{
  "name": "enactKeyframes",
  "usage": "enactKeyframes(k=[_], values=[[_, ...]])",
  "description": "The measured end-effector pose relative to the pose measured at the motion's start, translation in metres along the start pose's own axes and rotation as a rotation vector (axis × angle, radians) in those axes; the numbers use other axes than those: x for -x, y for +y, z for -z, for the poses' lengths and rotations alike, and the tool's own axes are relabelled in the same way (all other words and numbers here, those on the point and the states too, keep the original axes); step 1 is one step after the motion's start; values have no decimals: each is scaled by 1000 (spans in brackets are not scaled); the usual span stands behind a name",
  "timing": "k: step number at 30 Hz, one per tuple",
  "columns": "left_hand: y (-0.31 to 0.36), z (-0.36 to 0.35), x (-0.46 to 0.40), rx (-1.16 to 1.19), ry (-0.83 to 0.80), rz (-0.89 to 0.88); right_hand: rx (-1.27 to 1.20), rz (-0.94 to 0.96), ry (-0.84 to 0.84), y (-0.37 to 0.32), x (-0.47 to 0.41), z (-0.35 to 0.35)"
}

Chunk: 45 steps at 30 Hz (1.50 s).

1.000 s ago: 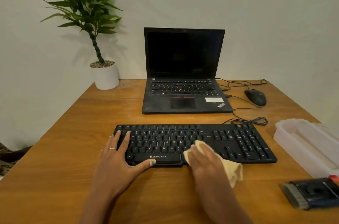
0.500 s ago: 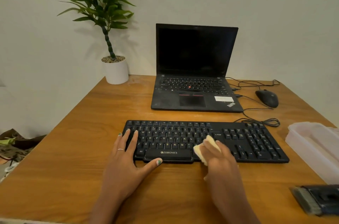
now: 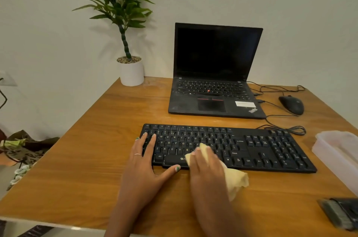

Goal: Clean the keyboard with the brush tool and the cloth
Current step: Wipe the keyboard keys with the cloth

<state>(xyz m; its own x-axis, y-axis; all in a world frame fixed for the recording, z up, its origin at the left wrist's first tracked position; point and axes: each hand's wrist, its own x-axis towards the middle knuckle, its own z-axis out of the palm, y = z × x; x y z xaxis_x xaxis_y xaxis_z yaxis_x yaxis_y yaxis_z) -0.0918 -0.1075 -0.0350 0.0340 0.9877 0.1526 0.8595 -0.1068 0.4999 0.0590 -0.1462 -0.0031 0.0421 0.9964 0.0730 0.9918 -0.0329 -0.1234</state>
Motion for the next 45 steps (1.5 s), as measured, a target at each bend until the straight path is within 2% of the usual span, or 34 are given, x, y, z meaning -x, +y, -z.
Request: enactKeyframes(k=[1, 2, 4, 8, 11, 16, 19, 26, 28, 30, 32, 34, 36, 41, 43, 45], values=[[-2, -1, 0, 0, 2, 0, -46, 40, 3, -11, -2, -1], [-2, -2, 0, 6, 2, 4, -83, 107, 81, -17, -3, -5], [-2, -1, 0, 20, -3, 7, -76, 194, 73, -11, -1, -5], [2, 2, 0, 18, -38, 10, 1, 45, 129, 41, 3, -2], [3, 2, 0, 9, -38, 8, 51, -6, 141, 40, -2, -1], [-2, -3, 0, 15, 9, -20, 5, 168, 157, -19, -14, -14], [-2, -2, 1, 32, 5, -15, 6, 234, 151, -14, -15, -12], [0, 0, 0, -26, -36, -25, 77, -74, 44, 48, -16, 27], [-1, -1, -1, -52, -32, -32, 88, -4, 36, 35, -21, 26], [0, -1, -1, -82, -33, -40, 69, 166, 12, 11, -22, 22], [-1, -3, -1, -106, -31, -43, 54, 285, 83, -7, -21, 11], [-2, -4, -1, -102, -27, -38, -75, 305, 163, -7, -18, 8], [-2, -3, -1, -115, -34, -37, -156, 254, 134, 12, -18, 9], [0, -1, -2, -120, -45, -39, -18, -47, 86, 64, -29, 27], [-1, -2, -1, -110, -42, -38, -13, -36, 82, 55, -32, 31], [-1, -3, -1, -115, -34, -38, 10, 57, 41, 38, -33, 31]])
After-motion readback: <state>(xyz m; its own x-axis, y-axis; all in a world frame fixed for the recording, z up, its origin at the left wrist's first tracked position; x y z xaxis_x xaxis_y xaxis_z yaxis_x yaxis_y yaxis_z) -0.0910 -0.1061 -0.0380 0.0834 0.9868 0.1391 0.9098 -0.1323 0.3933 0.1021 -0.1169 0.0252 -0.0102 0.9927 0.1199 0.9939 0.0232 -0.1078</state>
